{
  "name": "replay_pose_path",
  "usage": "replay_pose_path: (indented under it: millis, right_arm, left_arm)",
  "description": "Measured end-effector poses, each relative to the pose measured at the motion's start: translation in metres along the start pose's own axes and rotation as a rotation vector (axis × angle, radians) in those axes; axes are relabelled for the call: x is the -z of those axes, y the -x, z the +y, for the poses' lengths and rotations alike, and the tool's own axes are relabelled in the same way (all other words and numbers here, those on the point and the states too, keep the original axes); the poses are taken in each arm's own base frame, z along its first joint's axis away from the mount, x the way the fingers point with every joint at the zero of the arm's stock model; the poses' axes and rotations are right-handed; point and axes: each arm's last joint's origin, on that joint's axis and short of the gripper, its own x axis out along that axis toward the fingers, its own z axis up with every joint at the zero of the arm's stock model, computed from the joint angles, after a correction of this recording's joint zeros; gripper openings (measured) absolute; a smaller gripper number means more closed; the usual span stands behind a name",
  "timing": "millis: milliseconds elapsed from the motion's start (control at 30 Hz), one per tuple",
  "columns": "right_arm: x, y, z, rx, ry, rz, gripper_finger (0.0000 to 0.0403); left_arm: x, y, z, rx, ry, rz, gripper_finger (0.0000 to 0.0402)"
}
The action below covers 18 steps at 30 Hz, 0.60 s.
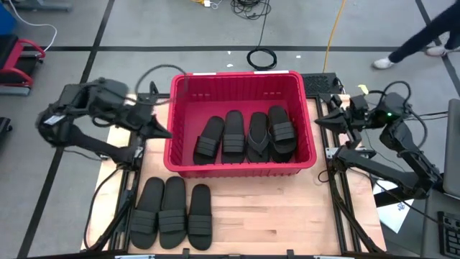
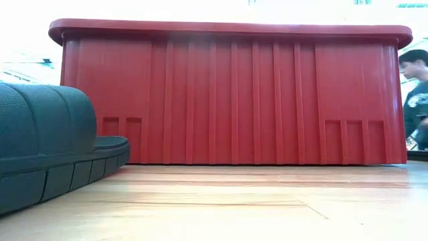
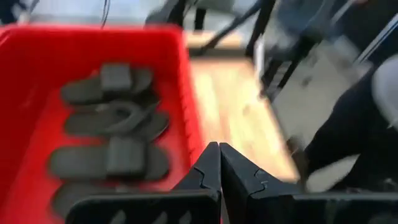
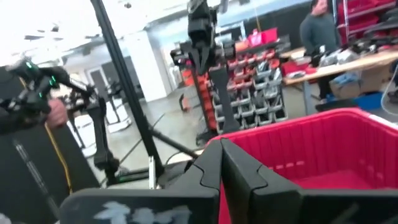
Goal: Pick and place slides into bin
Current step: Put the black slide into the red bin
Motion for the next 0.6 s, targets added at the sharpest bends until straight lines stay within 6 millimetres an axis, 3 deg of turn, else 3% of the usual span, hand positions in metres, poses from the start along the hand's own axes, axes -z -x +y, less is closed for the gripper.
replay_pose_path:
  millis: [100,200,433,600]
  right_arm:
    - [-0.003,0.005,0.005,0.013,0.0,-0.046,0.0]
    - [-0.005,0.008,0.008,0.033,-0.007,-0.081,0.0]
    - [-0.006,0.009,0.007,0.101,-0.052,-0.122,0.0]
    - [-0.006,0.009,0.007,0.096,-0.052,-0.12,0.0]
  left_arm:
    - [0.016,0.003,-0.003,0.093,0.039,-0.146,0.0]
    - [0.03,-0.006,-0.006,0.191,0.139,-0.219,0.0]
    - [0.072,-0.064,-0.018,0.385,0.197,-0.005,0.0001]
    - [0.079,-0.096,-0.038,0.453,0.159,-0.059,0.0003]
